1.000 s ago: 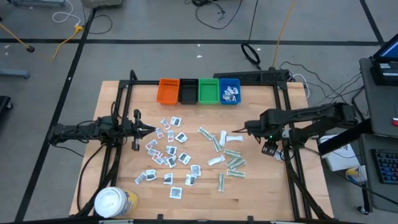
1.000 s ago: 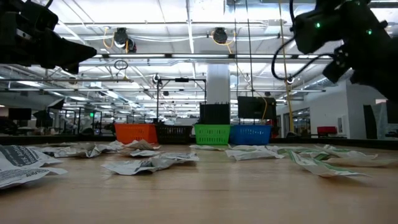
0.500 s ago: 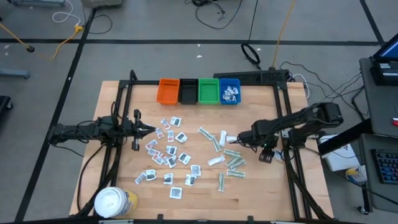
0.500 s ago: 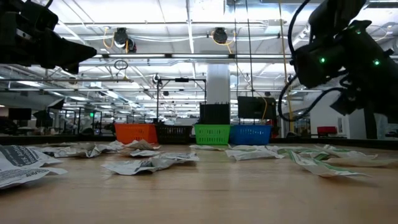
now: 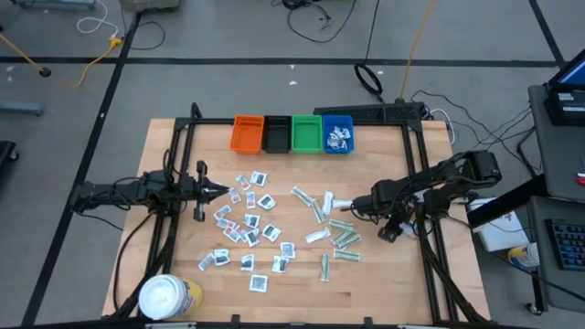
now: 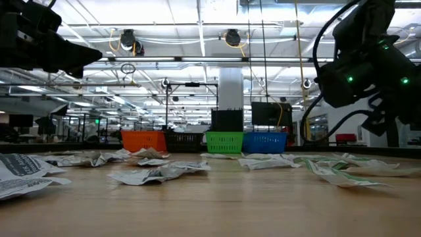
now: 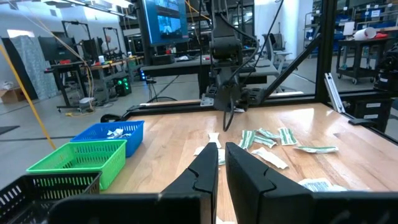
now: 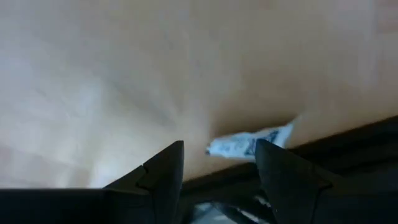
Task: Pick & Place First Aid Supplies
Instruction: Put the blue packet into the blue bin
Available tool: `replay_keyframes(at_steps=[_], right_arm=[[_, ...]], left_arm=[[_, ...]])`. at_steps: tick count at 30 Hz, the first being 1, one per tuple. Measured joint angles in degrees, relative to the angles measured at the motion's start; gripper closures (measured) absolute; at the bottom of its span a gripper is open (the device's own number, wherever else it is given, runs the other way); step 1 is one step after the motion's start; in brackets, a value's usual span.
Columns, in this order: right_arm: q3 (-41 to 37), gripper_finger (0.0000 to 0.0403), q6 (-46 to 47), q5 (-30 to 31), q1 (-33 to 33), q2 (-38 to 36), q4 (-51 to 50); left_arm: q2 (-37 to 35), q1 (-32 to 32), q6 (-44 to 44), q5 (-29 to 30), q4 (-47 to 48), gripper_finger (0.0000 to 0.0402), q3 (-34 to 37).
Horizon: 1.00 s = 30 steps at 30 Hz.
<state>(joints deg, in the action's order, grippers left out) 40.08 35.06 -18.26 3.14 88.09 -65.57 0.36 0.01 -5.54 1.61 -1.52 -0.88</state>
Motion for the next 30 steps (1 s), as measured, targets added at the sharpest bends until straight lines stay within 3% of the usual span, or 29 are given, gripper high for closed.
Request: replay_keyframes(at_steps=[8,18,30], right_arm=[[-2.1,0.023,6.8,-0.3,0.0,-0.1,5.4],[-2.3,0.0391,5.9,-0.7,0.0,0.0,5.8],[11.6,0.0401,-4.4,3.6,-0.2,-3.5,-7.0]], left_arm=[[0.0,0.0,0.0,0.0,0.0,0.0364,0.0],[0.0,0.0,0.0,0.0,0.0,0.0364,0.0],[0.0,0.0,0.0,0.0,0.0,0.0364,0.0]])
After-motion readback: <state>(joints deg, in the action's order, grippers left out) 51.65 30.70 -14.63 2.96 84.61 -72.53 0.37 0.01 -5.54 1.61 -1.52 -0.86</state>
